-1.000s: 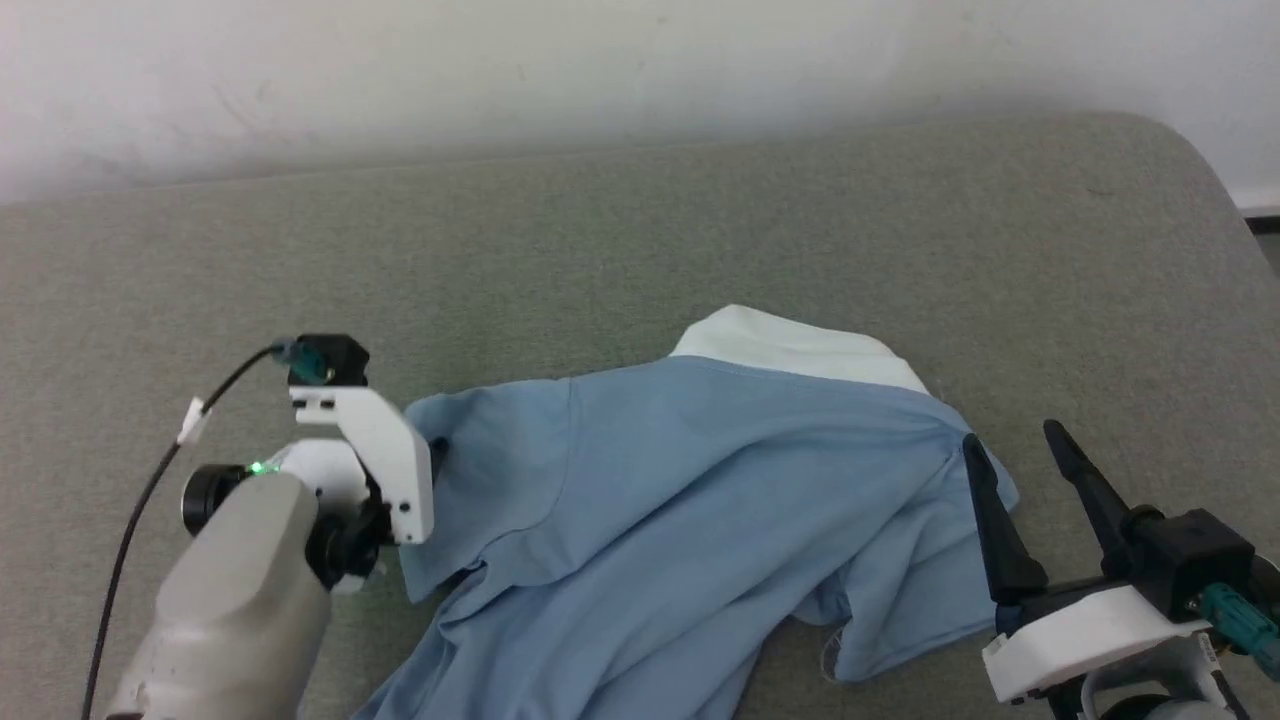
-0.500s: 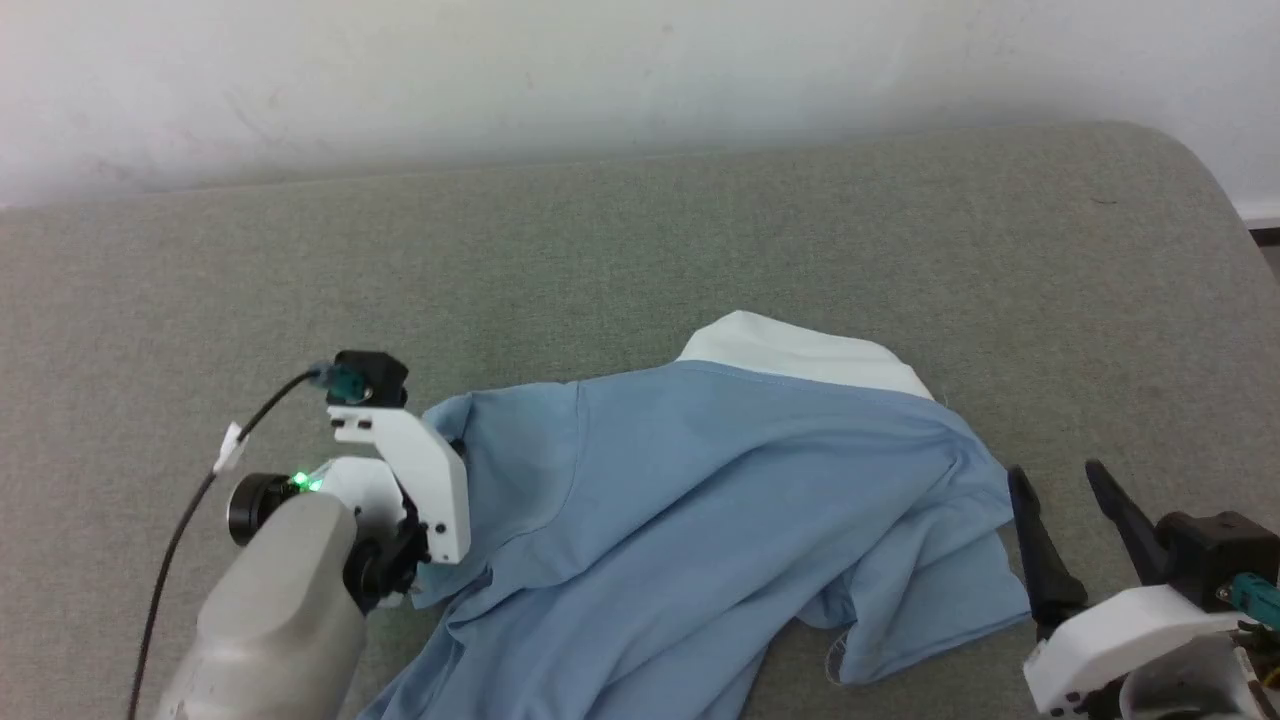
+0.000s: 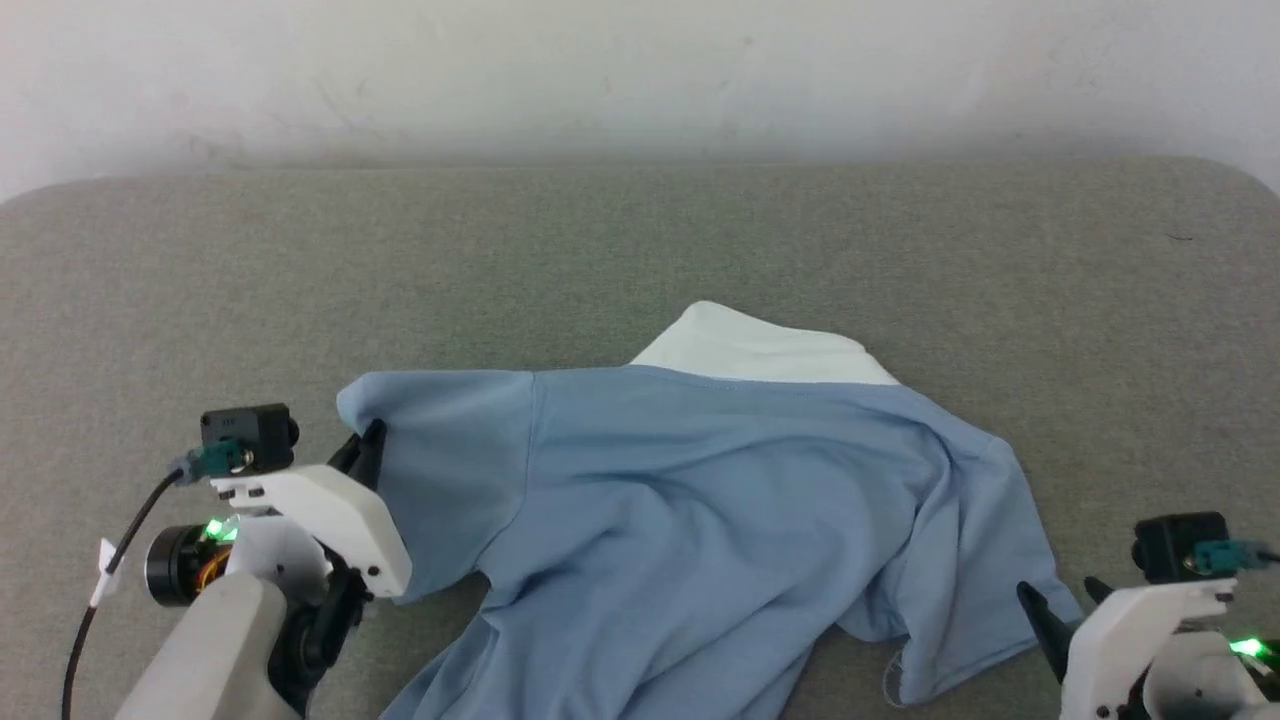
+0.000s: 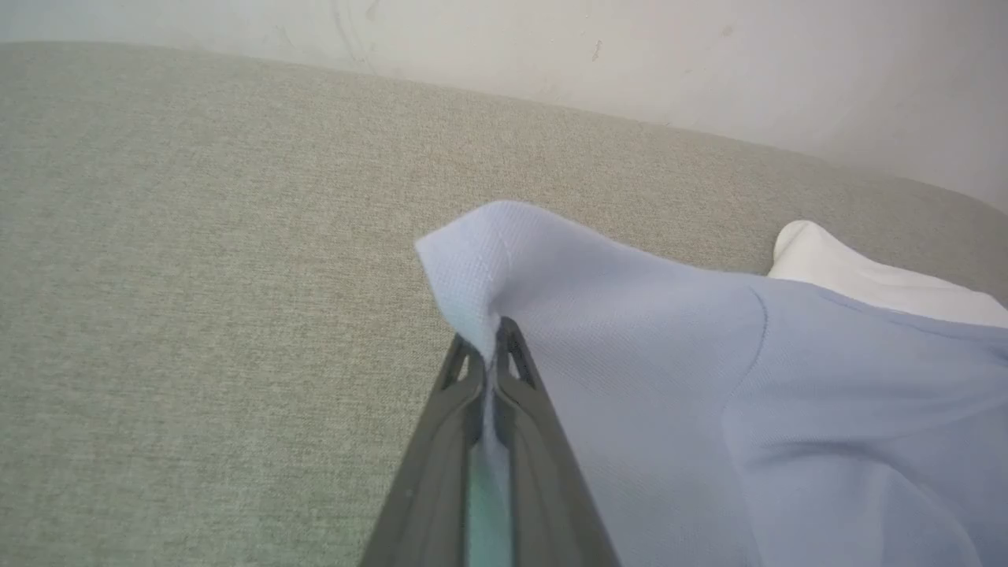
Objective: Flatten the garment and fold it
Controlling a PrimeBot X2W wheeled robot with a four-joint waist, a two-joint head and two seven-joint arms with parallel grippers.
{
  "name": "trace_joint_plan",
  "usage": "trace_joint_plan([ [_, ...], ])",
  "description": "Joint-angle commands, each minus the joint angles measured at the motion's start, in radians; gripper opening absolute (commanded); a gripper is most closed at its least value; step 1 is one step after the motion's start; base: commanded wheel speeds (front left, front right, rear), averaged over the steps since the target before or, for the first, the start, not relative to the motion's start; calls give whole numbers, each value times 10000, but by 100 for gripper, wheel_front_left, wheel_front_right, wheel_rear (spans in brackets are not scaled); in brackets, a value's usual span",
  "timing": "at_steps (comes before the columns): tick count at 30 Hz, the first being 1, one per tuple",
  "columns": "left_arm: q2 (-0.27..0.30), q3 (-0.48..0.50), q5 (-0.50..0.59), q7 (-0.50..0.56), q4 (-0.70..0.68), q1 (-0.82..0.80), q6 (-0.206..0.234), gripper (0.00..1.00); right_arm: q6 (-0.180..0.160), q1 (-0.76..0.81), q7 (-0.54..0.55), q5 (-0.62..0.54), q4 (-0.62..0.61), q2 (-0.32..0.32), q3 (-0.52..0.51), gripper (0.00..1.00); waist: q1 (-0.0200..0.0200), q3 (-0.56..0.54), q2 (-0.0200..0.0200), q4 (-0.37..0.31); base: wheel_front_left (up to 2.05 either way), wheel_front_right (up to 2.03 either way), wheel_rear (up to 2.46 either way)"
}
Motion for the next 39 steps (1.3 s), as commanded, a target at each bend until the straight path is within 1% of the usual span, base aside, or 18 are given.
trace_joint_plan([
  [1, 58, 38, -32, 14, -106, 147, 69, 0, -7, -198, 85, 84, 102, -46, 74, 100, -1, 50, 0, 58, 0, 0, 0],
  [6, 154, 45, -101, 238, -1024, 571, 322, 0, -7, -895, 1174, 616, 1565, -456, 731, 100, -1, 142, 0, 220, 0, 0, 0],
  [7, 149, 33, -115, 268, -1124, 611, 346, 0, -7, -975, 1428, 768, 1836, -484, 855, 76, -1, 136, 0, 257, 0, 0, 0],
  [8, 146, 21, -122, 292, -1209, 641, 367, 0, -7, -1015, 1731, 902, 2094, -513, 968, 46, -1, 132, 0, 293, 0, 0, 0],
  [9, 145, 15, -135, 308, -1287, 675, 386, 0, -7, -1042, 2046, 1041, 2295, -547, 1115, 22, -1, 131, 0, 316, 0, 0, 0],
  [10, 140, 12, -156, 326, -1353, 706, 398, 0, -7, -1084, 2245, 1231, 2395, -534, 1216, 0, -1, 128, 0, 335, 0, 0, 0],
  [13, 169, -10, -185, 385, -1495, 781, 419, 0, -7, -1210, 2500, 1538, 2426, -605, 1456, 0, -1, 112, 0, 342, 0, 0, 0],
  [15, 200, -6, -203, 398, -1555, 831, 429, 0, -7, -1361, 2290, 1561, 2354, -726, 1532, 0, -1, 82, 0, 310, 0, 0, 0],
  [18, 313, 65, -140, 250, -1686, 777, 423, 0, -7, -1748, 1483, 1353, 2005, -994, 1540, 0, -1, -16, 0, 228, 0, 0, 0],
  [23, 704, 469, 101, -146, -2018, 385, 604, 0, -7, -2485, -126, 474, 900, -1372, 909, 0, -1, -331, 0, 127, 0, 0, 0],
  [25, 939, 602, 289, -193, -2219, 153, 738, 0, -7, -2739, -388, 134, 386, -1408, 574, 0, -1, -450, 0, 92, 0, 0, 0],
  [29, 1509, 812, 572, 19, -2733, -479, 821, 0, -7, -3348, -167, -305, -709, -1562, 281, 0, -1, -532, 0, -21, 0, 0, 0],
  [32, 1820, 909, 665, 290, -2954, -1248, 724, 0, -7, -4189, -45, -447, -1097, -1807, 188, 0, -1, -351, 0, -91, 0, 0, 0],
  [34, 1876, 981, 623, 401, -2799, -1967, 582, 0, -7, -4976, -55, -396, -998, -1912, 185, 0, -1, -109, 0, -120, 0, 0, 0],
  [37, 1873, 1050, 576, 459, -2111, -3234, 308, 0, -7, -6424, -246, -373, -513, -2065, 324, 0, -1, 410, 0, -175, 0, 0, 0],
  [39, 1860, 1094, 655, 288, -1421, -4220, 109, 0, -7, -7546, -598, -410, -70, -2091, 427, 0, -1, 799, 0, -233, 0, 0, 0],
])
